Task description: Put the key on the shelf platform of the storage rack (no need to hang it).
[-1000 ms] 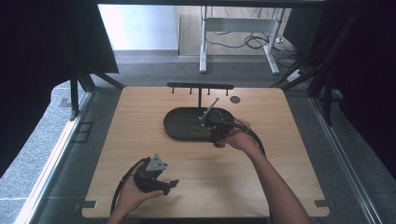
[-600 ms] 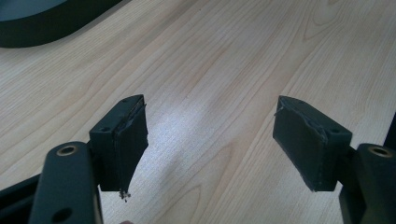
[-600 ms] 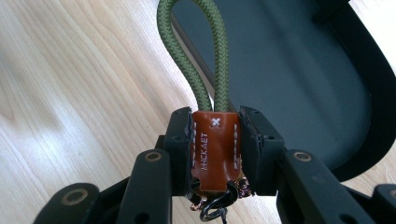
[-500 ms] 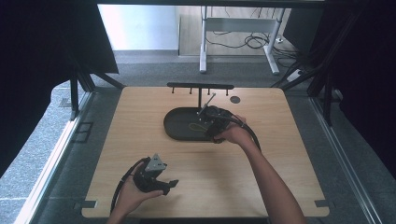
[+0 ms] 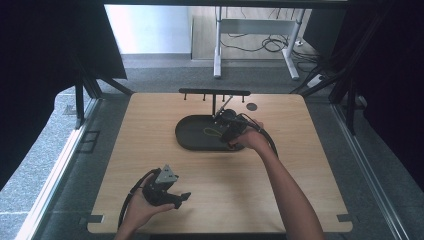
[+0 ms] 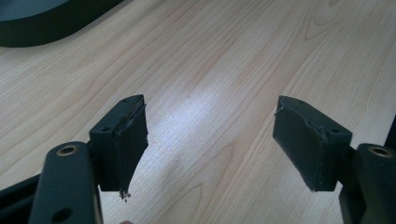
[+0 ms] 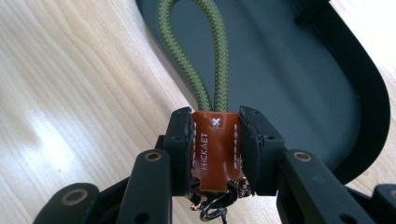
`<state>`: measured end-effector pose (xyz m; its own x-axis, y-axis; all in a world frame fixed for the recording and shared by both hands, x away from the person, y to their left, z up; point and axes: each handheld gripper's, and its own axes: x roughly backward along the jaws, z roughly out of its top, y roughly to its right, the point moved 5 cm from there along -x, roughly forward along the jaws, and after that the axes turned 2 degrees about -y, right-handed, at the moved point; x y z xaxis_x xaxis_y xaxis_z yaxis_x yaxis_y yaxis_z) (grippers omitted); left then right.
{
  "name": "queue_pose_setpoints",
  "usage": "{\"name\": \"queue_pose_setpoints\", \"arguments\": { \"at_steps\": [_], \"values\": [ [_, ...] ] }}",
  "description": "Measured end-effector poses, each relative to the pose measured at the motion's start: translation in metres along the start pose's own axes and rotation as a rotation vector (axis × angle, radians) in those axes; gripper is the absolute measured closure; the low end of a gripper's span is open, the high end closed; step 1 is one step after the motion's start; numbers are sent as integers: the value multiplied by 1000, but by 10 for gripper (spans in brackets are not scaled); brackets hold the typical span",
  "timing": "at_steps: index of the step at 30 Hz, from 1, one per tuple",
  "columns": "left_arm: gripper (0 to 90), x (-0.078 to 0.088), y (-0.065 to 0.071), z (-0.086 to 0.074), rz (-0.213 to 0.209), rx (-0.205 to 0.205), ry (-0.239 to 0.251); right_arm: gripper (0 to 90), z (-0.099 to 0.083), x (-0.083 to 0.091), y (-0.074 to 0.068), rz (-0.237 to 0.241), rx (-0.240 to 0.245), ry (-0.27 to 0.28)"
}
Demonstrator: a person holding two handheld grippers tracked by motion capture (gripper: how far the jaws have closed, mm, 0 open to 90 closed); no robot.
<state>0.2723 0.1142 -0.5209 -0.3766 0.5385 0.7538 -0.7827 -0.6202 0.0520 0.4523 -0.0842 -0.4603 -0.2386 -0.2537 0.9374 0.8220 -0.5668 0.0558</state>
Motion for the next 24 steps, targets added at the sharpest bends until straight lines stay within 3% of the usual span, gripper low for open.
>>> {"name": "queue_pose_setpoints", "arguments": {
  "at_steps": [5,24],
  "values": [
    [269,0,-1,0,3,0,-2,670,0,-5,10,-2,-27,7],
    [269,0,0,-1,-1,0,-1,667,9,-30,26,-27,-48,27]
  ]
}}
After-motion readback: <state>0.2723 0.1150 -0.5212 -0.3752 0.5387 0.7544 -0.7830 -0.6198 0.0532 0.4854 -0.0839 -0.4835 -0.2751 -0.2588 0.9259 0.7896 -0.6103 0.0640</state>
